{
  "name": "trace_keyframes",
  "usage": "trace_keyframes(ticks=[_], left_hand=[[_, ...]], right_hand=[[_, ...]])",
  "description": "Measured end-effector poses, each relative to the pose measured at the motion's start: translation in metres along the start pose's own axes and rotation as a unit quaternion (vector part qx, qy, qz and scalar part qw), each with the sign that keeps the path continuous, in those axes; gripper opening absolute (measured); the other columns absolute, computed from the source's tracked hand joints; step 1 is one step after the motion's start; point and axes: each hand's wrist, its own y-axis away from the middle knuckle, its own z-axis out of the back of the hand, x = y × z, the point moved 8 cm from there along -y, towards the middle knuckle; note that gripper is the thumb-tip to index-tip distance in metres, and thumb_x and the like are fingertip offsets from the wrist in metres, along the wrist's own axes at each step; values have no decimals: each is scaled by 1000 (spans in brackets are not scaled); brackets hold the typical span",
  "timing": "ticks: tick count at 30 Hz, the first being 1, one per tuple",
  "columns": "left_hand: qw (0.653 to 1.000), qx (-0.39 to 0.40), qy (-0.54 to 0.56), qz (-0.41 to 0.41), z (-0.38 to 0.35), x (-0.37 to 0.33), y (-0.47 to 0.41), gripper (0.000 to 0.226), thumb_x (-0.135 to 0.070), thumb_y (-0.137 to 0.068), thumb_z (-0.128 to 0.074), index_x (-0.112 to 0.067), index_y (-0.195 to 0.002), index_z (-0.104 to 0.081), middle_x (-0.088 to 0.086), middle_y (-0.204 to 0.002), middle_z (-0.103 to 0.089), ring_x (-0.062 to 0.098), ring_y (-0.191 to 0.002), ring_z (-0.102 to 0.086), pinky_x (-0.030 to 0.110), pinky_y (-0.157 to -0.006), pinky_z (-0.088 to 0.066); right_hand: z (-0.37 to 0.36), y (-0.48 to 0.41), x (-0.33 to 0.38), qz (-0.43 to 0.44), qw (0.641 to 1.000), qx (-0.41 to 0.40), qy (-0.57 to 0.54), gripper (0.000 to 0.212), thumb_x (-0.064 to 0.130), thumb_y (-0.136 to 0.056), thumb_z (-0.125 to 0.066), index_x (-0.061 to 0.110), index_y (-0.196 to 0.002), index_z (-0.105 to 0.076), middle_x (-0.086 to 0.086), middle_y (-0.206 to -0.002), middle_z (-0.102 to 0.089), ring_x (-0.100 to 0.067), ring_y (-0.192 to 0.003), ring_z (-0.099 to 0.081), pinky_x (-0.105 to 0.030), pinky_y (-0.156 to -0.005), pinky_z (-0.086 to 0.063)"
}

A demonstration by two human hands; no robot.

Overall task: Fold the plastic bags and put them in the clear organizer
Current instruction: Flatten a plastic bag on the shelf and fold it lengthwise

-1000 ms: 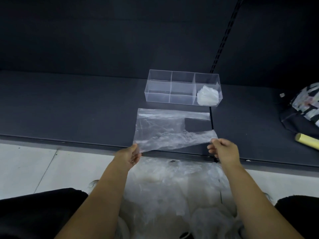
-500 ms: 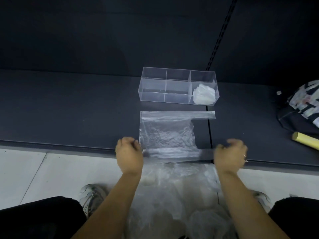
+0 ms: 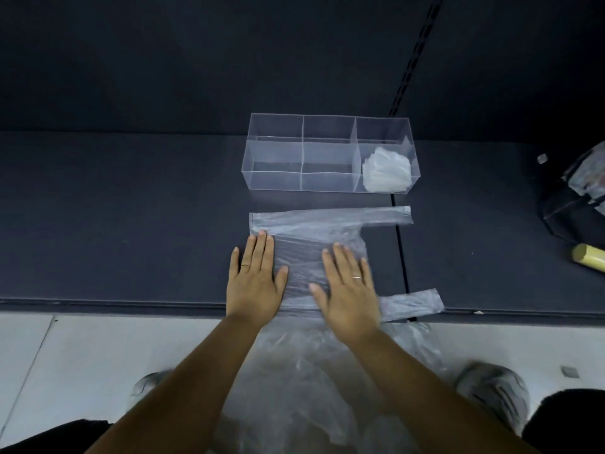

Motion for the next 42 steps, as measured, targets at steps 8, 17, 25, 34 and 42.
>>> trace_keyframes(ticks=[8, 17, 25, 34, 42], left_hand=[[1000, -5, 2, -2, 8, -1, -4, 72, -59, -91, 9, -16, -149, 11, -1, -160, 12, 13, -145, 17, 36, -115, 18], [998, 22, -38, -36, 6, -1, -43, 65, -37, -100, -19, -13, -146, 22, 6, -159, 18, 20, -145, 20, 40, -118, 11], [999, 8, -23, -47, -5, 5, -43, 65, -49, -99, -7, -15, -152, 7, 2, -160, 10, 13, -143, 20, 39, -118, 12], [989, -40, 10, -144, 38, -14, 8, 75, -61, -95, -15, -12, -151, -21, 6, -158, -17, 20, -147, -13, 45, -119, 0], [956, -67, -59, -279, 33, -24, 96, 52, -7, -71, -71, -7, -122, -64, 10, -130, -61, 24, -118, -60, 49, -97, -47]], right_hand=[[39, 13, -105, -183, 982, -41, 23, 80, 59, -90, -2, 11, -153, -13, -11, -161, -7, -26, -149, -2, -46, -120, 4], [27, -81, 83, 97, 992, 14, -80, 57, 39, -103, -25, 14, -153, -14, -3, -162, -9, -15, -149, 0, -32, -119, 9], [16, -75, -73, -64, 997, 24, 40, 78, 64, -90, 2, 17, -151, 15, -1, -158, 21, -18, -145, 21, -38, -116, 15], [73, -24, -108, -45, 995, -89, -3, 64, 43, -100, -38, 5, -149, -26, -16, -158, -19, -33, -145, -18, -46, -120, -11], [23, 66, 34, 145, 986, -28, -71, 63, 40, -61, -83, 15, -115, -62, -4, -121, -60, -24, -107, -56, -32, -95, -35]])
